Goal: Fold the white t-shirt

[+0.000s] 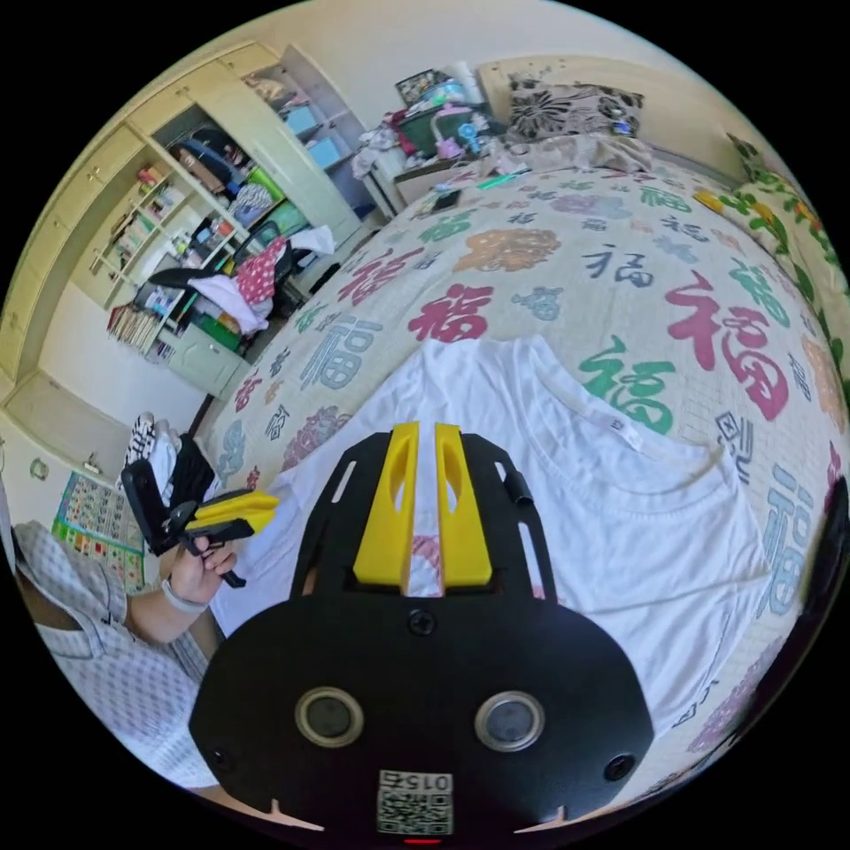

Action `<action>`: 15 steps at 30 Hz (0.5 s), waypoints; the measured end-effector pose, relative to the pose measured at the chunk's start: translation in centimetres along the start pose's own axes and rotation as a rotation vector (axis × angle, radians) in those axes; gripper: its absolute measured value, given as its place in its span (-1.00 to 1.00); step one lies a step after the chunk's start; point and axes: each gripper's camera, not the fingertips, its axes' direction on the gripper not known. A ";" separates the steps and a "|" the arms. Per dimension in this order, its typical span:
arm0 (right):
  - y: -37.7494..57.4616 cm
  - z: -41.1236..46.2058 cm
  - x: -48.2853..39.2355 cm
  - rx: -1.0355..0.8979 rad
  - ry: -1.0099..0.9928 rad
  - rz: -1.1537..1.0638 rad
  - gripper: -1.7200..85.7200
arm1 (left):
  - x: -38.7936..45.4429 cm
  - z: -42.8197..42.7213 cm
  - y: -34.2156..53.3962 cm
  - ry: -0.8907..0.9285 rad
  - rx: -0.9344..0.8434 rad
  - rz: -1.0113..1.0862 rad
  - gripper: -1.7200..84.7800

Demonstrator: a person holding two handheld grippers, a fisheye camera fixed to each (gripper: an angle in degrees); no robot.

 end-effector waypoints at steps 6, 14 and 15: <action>0.6 4.0 -0.8 -0.296 0.017 -0.056 -0.98 | -0.7 4.9 -0.3 -0.054 -0.147 -0.012 -0.87; 1.4 -0.7 0.1 -0.238 0.036 -0.009 -0.98 | -0.4 2.8 1.0 -0.033 -0.058 -0.058 -0.88; 0.4 -1.8 -0.7 -0.189 0.044 -0.037 -0.98 | -0.3 2.6 0.9 -0.033 -0.042 -0.062 -0.87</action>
